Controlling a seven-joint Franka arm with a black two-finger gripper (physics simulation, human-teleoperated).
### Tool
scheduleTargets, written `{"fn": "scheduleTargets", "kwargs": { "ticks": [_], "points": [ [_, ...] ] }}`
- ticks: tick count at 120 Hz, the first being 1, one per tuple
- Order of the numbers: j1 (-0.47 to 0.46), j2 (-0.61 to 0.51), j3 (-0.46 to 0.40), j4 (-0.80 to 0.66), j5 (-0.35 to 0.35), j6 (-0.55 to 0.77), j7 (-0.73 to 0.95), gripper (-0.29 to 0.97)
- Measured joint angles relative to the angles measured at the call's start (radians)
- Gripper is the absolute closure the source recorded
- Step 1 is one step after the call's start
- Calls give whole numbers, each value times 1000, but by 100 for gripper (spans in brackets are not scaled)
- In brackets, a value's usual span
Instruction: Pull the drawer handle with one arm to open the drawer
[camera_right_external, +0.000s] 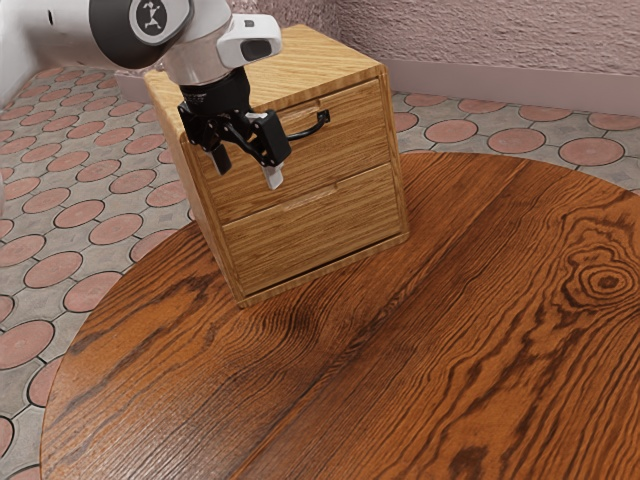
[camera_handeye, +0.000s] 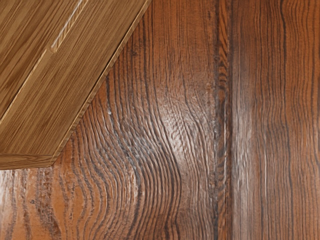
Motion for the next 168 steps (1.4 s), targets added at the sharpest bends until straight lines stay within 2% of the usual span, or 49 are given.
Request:
{"fn": "scheduleTargets", "kwargs": {
  "ticks": [29,73,93,110,128,137,145,153,168],
  "points": [
    [2,-1,0,3,-4,0,0,0],
    [-22,-51,-21,135,-1,-7,16,0],
    [-37,-59,-26,122,-4,3,91,0],
    [-54,-63,-38,63,115,10,178,0],
    [-172,9,-15,67,205,27,251,0],
    [-230,33,12,63,292,30,290,0],
    [-246,30,21,62,345,45,338,0],
    [-250,29,46,63,344,85,385,0],
    [-236,65,153,60,259,148,462,0]
  ]
}}
